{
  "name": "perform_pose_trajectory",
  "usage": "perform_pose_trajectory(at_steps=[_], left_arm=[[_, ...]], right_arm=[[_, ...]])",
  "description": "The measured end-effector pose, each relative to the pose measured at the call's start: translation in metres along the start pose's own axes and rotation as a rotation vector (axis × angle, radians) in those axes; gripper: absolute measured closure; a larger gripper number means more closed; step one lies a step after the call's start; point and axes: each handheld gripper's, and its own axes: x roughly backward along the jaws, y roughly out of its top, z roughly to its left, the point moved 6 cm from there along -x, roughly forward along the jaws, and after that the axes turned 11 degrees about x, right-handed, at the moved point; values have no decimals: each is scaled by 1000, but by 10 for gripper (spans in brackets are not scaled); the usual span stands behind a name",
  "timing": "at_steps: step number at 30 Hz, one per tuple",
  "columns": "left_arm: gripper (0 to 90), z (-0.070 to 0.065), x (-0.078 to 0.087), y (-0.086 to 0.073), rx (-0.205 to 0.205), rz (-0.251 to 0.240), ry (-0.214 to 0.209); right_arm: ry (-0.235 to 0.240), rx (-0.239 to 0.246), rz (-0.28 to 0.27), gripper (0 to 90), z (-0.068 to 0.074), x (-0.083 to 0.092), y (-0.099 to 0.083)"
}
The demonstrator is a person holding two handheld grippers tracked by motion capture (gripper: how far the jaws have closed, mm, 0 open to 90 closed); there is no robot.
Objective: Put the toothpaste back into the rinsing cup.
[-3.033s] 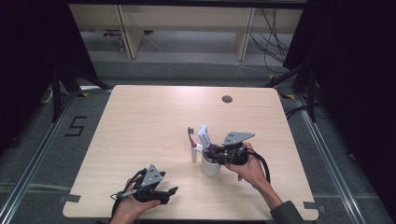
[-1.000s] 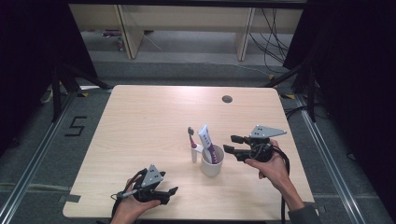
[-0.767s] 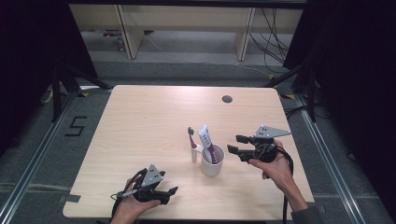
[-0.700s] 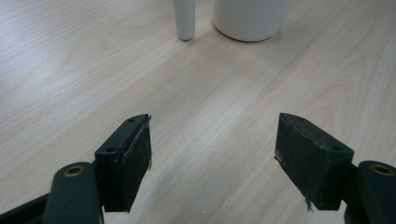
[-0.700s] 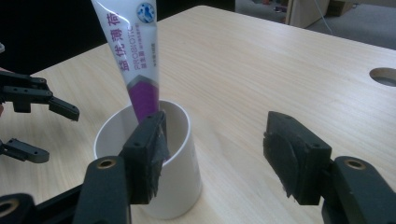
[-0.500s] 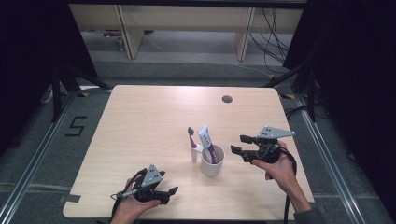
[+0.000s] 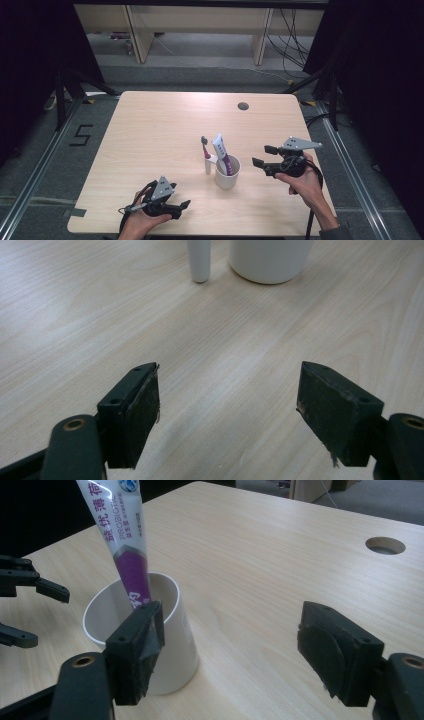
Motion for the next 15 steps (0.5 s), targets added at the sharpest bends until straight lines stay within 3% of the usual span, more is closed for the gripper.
perform_pose_trajectory(at_steps=[2,3,4,6,7,10,13,15], left_arm=[[242,1,0,0,-5,4,8],[240,1,0,0,-7,4,7],[237,1,0,0,-7,4,8],[231,1,0,0,-3,2,8],[230,0,0,0,13,-4,5],[227,0,0,0,13,-4,3],[223,0,0,0,16,-10,7],[222,1,0,0,14,-9,3]], right_arm=[[-14,19,-11,248,-2,2,0],[-9,-12,-8,232,0,2,-1],[-18,12,-8,229,-2,2,-3],[-8,-27,6,218,1,3,-6],[-16,-11,3,207,-2,3,-7],[-21,-32,-2,198,-1,4,-10],[-33,-11,12,186,-3,7,-12],[-23,-45,8,177,0,8,-13]])
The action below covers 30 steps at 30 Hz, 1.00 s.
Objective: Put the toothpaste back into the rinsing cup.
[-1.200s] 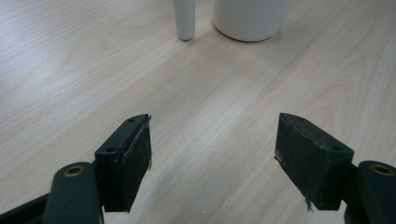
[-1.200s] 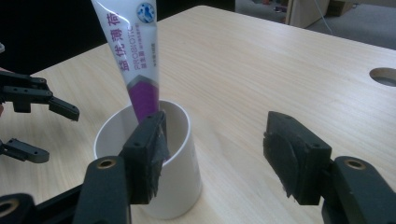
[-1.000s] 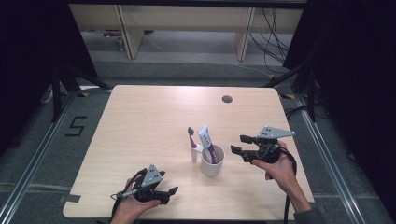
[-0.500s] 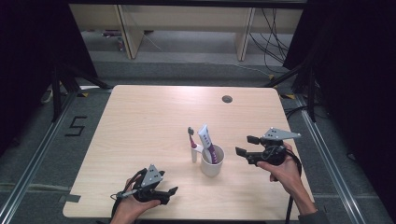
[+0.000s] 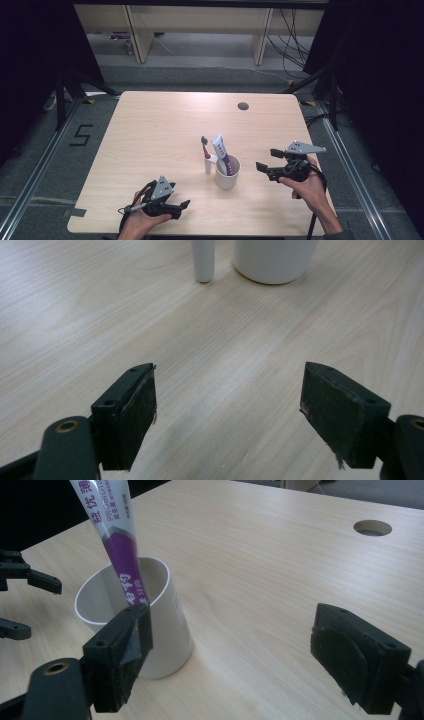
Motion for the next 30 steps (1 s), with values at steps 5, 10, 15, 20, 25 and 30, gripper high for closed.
perform_pose_trajectory(at_steps=[5,10,15,20,25,30], left_arm=[[221,1,1,0,-10,7,9],[221,1,1,0,-1,3,11],[221,3,1,0,-11,10,19],[218,1,1,0,-1,-4,7],[207,3,1,1,-1,4,12],[193,4,0,0,10,-5,19]], right_arm=[[-14,9,-4,168,-2,4,-3],[-18,-23,15,164,2,8,-10],[-28,-24,31,157,2,12,-17],[-32,-6,24,157,2,14,-22],[-36,4,40,158,4,18,-31],[-35,3,53,157,4,19,-39]])
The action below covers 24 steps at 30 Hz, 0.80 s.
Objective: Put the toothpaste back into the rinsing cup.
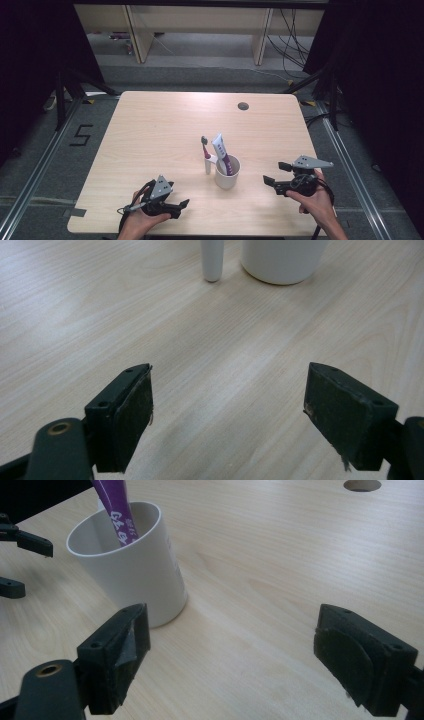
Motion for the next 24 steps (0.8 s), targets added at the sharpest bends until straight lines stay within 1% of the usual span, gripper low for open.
perform_pose_trajectory(at_steps=[1,2,3,4,5,6,7,8,9,10,11,12,13,14,15,16,17,18,19,20,21,22,23,24], left_arm=[[188,0,0,0,-1,0,0],[185,0,0,0,-1,0,1],[185,0,0,0,0,-1,1],[185,1,0,0,-4,11,6],[184,1,0,0,-5,13,7],[182,0,-1,1,11,-6,1],[182,1,-1,1,7,2,8],[182,2,0,0,-5,13,11],[182,2,0,0,-5,7,5],[182,2,0,0,-5,5,4],[182,2,1,-1,-3,3,6],[181,1,0,0,9,-6,3],[181,1,1,0,8,-8,3],[182,2,1,0,9,-8,5],[181,1,1,0,20,-13,3],[181,1,1,0,28,-18,6],[181,3,2,-1,15,-7,8],[181,4,4,-1,3,0,14],[180,4,4,-1,1,-2,16],[181,3,4,0,12,-12,16],[181,3,3,0,11,-11,15],[181,4,3,-1,-5,0,18],[181,3,3,-2,1,-4,9],[181,2,3,-2,1,-3,13]], right_arm=[[12,-46,9,157,4,1,-1],[-1,-3,-6,157,0,0,-2],[-6,-11,-11,157,1,-1,-2],[2,-19,0,157,1,0,-3],[0,1,2,157,0,1,-4],[9,-41,15,157,3,2,-5],[-3,-5,7,156,0,3,-5],[-9,-3,-2,156,-1,3,-5],[4,-38,-7,157,1,3,-6],[0,-20,10,156,0,4,-7],[-9,-7,4,157,-2,4,-7],[-4,-28,5,157,0,5,-8],[4,-52,14,157,1,5,-9],[-3,-29,6,157,-1,5,-9],[-6,-41,15,156,0,7,-10],[-11,-25,12,157,-2,7,-11],[-26,-11,-2,157,-3,7,-11],[-11,-26,0,157,-1,8,-12],[-10,-37,8,156,0,9,-13],[-8,-32,7,156,0,10,-14],[-4,-52,15,156,2,11,-16],[-10,-26,6,157,0,11,-16],[-13,-24,14,157,1,12,-18],[-9,-59,22,157,4,12,-19]])
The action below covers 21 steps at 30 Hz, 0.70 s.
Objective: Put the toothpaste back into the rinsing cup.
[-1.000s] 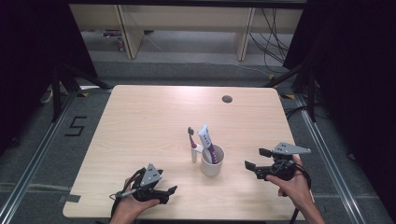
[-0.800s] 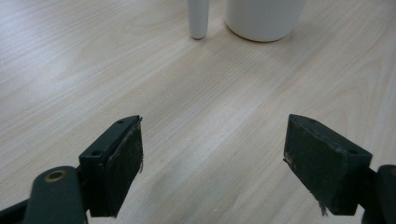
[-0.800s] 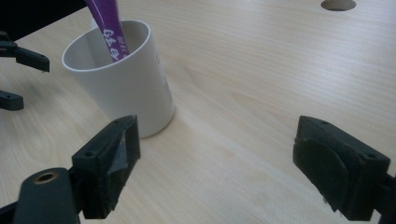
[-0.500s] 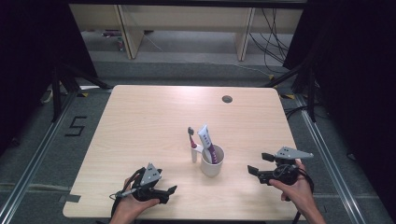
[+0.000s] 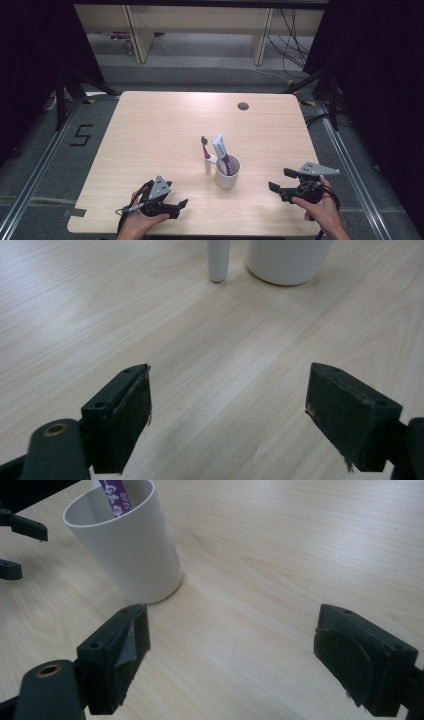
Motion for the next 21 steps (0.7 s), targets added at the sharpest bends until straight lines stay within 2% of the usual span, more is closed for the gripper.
perform_pose_trajectory(at_steps=[1,2,3,4,5,6,8,9,10,12,13,14,15,16,17,19,21], left_arm=[[181,-1,0,-1,3,5,-1],[181,0,1,-1,-4,11,2],[181,0,1,-1,3,7,-1],[181,0,1,-1,2,3,-1],[181,0,1,-1,2,2,0],[181,0,1,-1,2,2,0],[181,0,2,-2,-2,3,1],[180,0,2,-2,0,5,2],[181,0,2,-2,1,9,6],[181,0,2,-3,3,8,6],[181,0,2,-3,4,7,6],[181,0,2,-3,3,8,6],[181,0,2,-3,3,8,6],[181,0,2,-3,3,8,7],[181,0,2,-3,3,7,8],[181,0,2,-3,3,6,8],[181,-1,2,-3,3,5,10]], right_arm=[[7,20,2,157,-1,2,-1],[7,10,2,156,1,2,-2],[6,35,-4,157,1,3,-3],[-3,35,2,156,2,4,-4],[10,3,11,156,6,5,-5],[-2,43,6,156,3,5,-6],[0,15,13,156,6,6,-9],[-4,32,14,156,5,6,-10],[4,5,34,156,8,8,-12],[-1,28,29,156,9,8,-14],[-6,13,33,156,11,8,-16],[-5,41,36,156,10,9,-17],[-9,48,28,156,10,8,-17],[-3,20,43,156,13,10,-18],[-8,54,45,156,11,11,-19],[-7,56,48,156,12,11,-21],[-1,26,60,156,16,13,-22]])
